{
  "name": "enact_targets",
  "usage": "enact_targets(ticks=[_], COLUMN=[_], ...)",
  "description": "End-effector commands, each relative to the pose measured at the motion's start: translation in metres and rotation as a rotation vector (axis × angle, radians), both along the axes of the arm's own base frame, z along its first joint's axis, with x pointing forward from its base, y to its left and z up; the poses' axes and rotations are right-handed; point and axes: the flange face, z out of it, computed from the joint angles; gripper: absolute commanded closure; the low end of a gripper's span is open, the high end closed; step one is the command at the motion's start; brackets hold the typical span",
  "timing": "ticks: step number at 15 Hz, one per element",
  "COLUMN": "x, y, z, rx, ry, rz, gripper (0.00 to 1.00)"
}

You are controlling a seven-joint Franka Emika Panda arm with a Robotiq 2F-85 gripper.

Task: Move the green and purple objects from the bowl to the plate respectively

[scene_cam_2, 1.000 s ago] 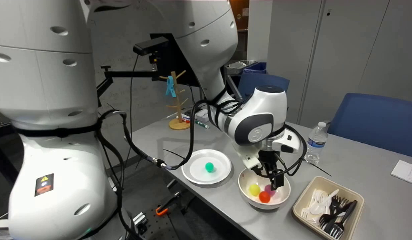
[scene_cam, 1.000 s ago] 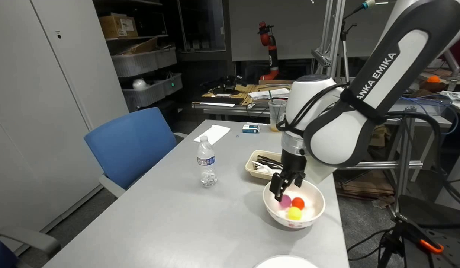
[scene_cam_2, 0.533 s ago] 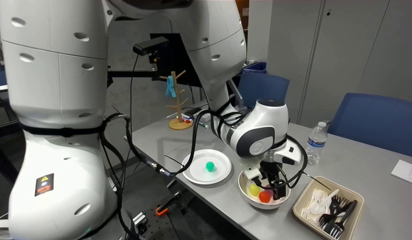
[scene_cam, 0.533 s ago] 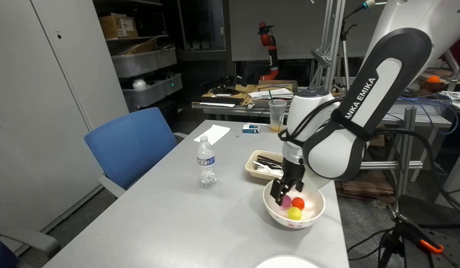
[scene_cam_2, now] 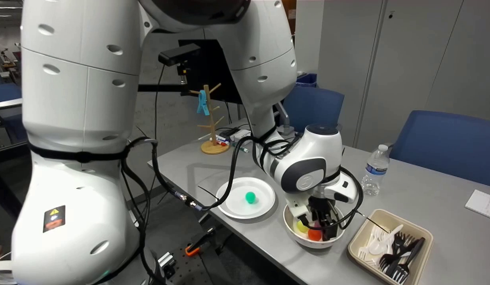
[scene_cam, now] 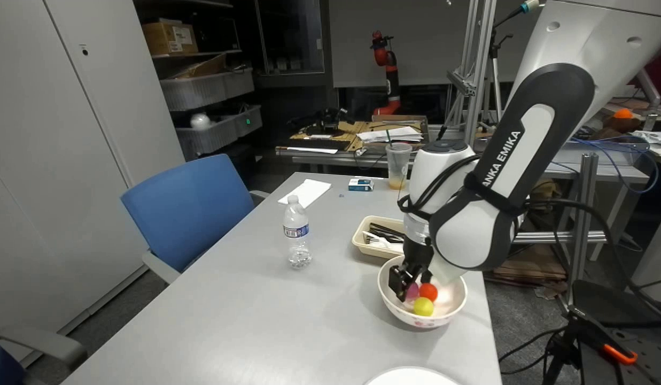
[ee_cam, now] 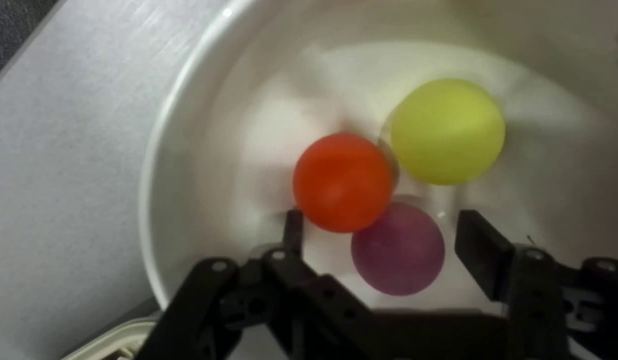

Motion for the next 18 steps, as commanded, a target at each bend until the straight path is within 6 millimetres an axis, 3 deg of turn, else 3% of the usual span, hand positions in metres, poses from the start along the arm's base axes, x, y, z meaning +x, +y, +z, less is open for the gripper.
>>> enact_targets(ticks=[1,5,10,18], x=[0.006,0.006,0.005,0.001], y=[0.002,0.002,0.005,0.023], z=[-0.006,-0.002,0.018,0.099], rx=[-0.008,-0.009,-0.013,0.012], ry=[-0.017,-0.021,-0.024,-0.117], rz=[-0.024,-0.028,-0.036,0.009], gripper=[0.54,0.82,0.83,0.83])
